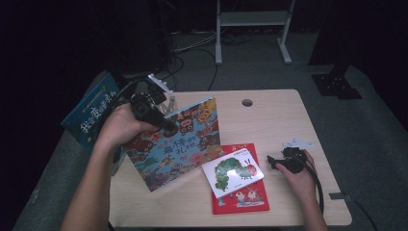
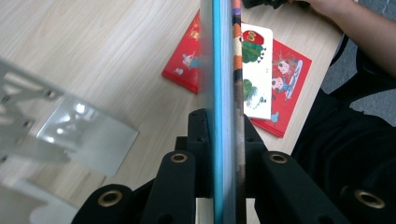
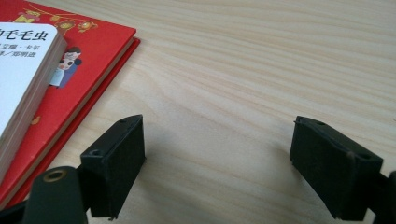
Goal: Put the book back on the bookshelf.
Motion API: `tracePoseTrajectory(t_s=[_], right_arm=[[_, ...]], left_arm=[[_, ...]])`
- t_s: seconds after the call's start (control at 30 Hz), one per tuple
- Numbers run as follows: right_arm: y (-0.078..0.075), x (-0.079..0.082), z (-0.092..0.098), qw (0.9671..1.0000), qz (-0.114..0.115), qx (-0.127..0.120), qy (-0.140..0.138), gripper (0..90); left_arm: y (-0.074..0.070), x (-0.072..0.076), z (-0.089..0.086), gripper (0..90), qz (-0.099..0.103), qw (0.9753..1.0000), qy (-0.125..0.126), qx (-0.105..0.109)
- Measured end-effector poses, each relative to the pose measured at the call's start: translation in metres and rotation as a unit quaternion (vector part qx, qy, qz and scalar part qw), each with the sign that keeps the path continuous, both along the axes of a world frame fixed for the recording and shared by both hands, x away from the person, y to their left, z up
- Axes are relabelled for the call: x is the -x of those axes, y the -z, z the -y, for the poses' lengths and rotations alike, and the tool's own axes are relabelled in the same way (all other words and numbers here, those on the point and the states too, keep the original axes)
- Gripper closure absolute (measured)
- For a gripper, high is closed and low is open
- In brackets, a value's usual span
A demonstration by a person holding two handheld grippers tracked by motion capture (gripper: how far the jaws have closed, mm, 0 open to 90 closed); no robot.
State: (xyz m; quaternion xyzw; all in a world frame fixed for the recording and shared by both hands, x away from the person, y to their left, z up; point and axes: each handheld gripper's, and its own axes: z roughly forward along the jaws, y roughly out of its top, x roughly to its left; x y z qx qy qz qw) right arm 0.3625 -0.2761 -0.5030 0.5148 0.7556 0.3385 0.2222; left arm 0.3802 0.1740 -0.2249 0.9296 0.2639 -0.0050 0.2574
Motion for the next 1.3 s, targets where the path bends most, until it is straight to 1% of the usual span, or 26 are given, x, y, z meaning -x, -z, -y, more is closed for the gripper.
tracePoseTrajectory(t_s=[0.07, 0.2, 0.27, 0.33, 0.43, 0.53, 0.67, 0.7, 0.77, 0.97, 1.07, 1.17, 1.2, 1.23, 1.3], right_arm=[[0.0, 0.0, 0.0, 1.0, 0.0, 0.0, 0.001, 17.0], [0.0, -0.002, 0.004, 1.0, 0.001, 0.0, 0.006, 17.2], [0.0, -0.002, 0.004, 1.0, 0.001, 0.0, 0.009, 17.3], [0.0, -0.002, 0.004, 1.0, 0.001, 0.001, 0.009, 17.4], [0.0, -0.002, 0.004, 1.0, 0.002, -0.001, 0.01, 17.8], [0.0, -0.002, 0.004, 1.0, 0.002, 0.0, 0.008, 18.0], [0.0, -0.002, 0.004, 1.0, 0.002, 0.0, 0.008, 18.1], [0.0, -0.002, 0.004, 1.0, 0.002, 0.0, 0.008, 18.0], [0.0, -0.003, 0.005, 1.0, 0.002, 0.001, 0.008, 18.1], [0.0, -0.005, 0.007, 1.0, 0.001, 0.0, 0.009, 17.9], [0.0, -0.005, 0.007, 1.0, 0.001, 0.0, 0.009, 17.9], [0.0, -0.005, 0.007, 1.0, 0.001, 0.0, 0.009, 17.9], [0.0, -0.005, 0.007, 1.0, 0.001, 0.0, 0.009, 17.9], [0.0, -0.005, 0.007, 1.0, 0.001, 0.0, 0.009, 17.9], [0.0, -0.005, 0.007, 1.0, 0.001, -0.001, 0.009, 17.9]], left_arm=[[0.0, 0.003, -0.01, 80.4, 0.0, 1.0, -0.007, 0.0], [-0.001, 0.009, -0.028, 80.5, 0.005, 0.9996, -0.025, -0.008], [-0.001, 0.011, -0.036, 80.4, 0.003, 0.9994, -0.033, -0.003], [-0.001, 0.013, -0.049, 80.4, 0.001, 0.9989, -0.046, 0.005], [-0.003, 0.019, -0.064, 80.4, 0.006, 0.9983, -0.058, 0.01], [-0.005, 0.024, -0.076, 80.4, 0.005, 0.9975, -0.07, 0.013], [-0.009, 0.033, -0.094, 80.4, 0.006, 0.9964, -0.083, 0.01], [-0.009, 0.035, -0.098, 80.4, 0.006, 0.9958, -0.091, 0.012], [-0.011, 0.039, -0.106, 80.4, 0.007, 0.9952, -0.098, 0.009], [-0.012, 0.05, -0.128, 80.4, 0.005, 0.9922, -0.124, 0.012], [-0.011, 0.055, -0.14, 80.4, 0.005, 0.9904, -0.138, 0.012], [-0.01, 0.059, -0.15, 80.4, 0.002, 0.988, -0.154, 0.006], [-0.008, 0.061, -0.154, 80.4, 0.004, 0.9867, -0.163, 0.001], [-0.008, 0.061, -0.156, 80.4, 0.005, 0.986, -0.166, -0.001], [-0.006, 0.063, -0.162, 80.3, 0.007, 0.9838, -0.179, -0.006]])
